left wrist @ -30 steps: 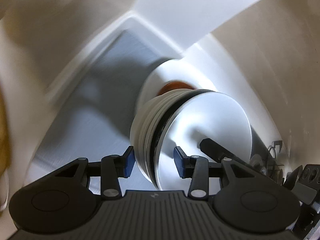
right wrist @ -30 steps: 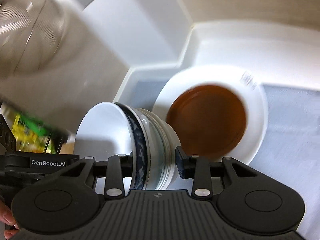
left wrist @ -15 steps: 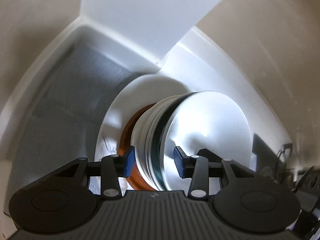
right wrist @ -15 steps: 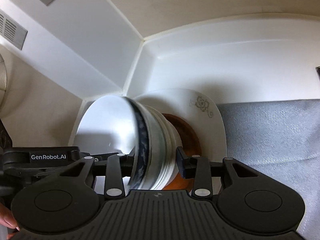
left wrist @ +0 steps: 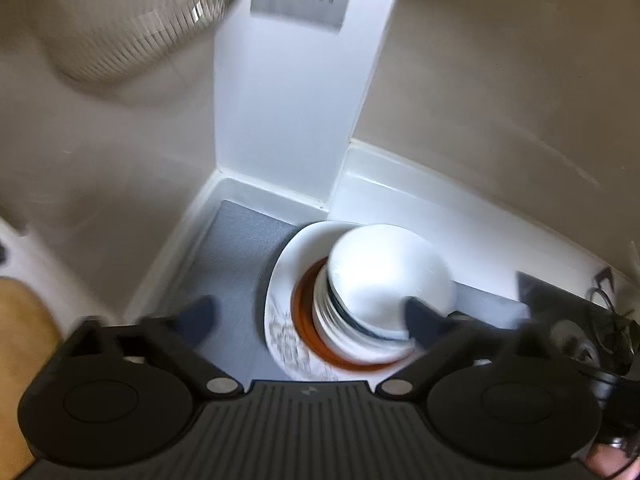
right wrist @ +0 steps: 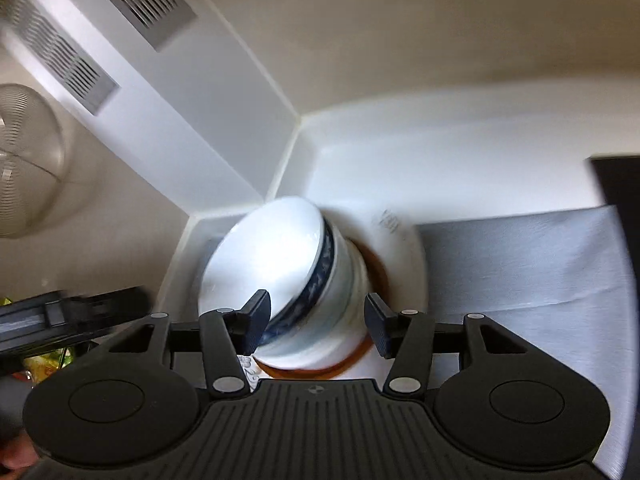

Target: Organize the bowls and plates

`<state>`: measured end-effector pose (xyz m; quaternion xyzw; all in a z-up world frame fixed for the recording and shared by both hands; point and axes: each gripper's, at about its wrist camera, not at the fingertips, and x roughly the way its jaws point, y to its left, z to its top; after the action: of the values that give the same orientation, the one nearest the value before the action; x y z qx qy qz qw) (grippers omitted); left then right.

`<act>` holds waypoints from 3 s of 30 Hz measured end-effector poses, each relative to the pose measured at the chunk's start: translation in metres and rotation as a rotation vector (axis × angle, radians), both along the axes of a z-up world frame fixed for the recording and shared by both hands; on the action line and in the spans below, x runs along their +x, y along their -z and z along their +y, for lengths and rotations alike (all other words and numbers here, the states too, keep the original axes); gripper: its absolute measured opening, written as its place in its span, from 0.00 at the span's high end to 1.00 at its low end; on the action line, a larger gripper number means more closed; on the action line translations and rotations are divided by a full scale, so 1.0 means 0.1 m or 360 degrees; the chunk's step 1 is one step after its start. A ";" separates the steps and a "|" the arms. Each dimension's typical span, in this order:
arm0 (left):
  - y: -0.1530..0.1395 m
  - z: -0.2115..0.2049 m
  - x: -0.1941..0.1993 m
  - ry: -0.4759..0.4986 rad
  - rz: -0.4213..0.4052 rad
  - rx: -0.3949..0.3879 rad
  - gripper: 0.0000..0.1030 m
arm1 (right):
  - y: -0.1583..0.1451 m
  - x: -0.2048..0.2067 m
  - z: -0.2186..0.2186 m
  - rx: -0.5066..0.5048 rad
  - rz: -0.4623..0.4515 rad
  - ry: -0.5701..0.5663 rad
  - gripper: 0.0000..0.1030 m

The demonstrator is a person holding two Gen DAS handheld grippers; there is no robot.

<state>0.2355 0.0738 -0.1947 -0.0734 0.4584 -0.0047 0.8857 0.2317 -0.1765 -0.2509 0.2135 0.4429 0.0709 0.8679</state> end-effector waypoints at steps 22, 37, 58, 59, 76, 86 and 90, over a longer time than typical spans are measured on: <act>-1.33 -1.17 -1.75 0.0231 -0.0200 0.0249 0.00 | -1.81 -2.00 -0.07 -0.0566 -0.0169 0.0158 0.00; -1.41 -1.40 -1.92 0.0268 -0.0220 0.0409 0.00 | -1.86 -2.25 -0.17 -0.0529 -0.0116 0.0194 0.01; -1.36 -1.38 -1.98 0.0277 -0.0179 0.0406 0.00 | -1.84 -2.31 -0.21 -0.0499 -0.0086 0.0174 0.01; -1.36 -1.38 -1.98 0.0278 -0.0177 0.0404 0.00 | -1.84 -2.31 -0.21 -0.0500 -0.0083 0.0174 0.01; -1.34 -1.38 -1.99 0.0283 -0.0172 0.0411 0.00 | -1.81 -2.32 -0.20 -0.0494 -0.0074 0.0173 0.01; -1.32 -1.36 -1.98 0.0295 -0.0168 0.0406 0.00 | -1.80 -2.34 -0.22 -0.0496 -0.0072 0.0176 0.01; -1.31 -1.35 -1.97 0.0296 -0.0157 0.0404 0.00 | -1.78 -2.33 -0.22 -0.0498 -0.0062 0.0174 0.01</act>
<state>0.0387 -0.0615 -0.0638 0.0821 0.4161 -0.0323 0.9050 -0.0009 -0.1982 -0.0727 0.0980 0.4194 -0.0423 0.9015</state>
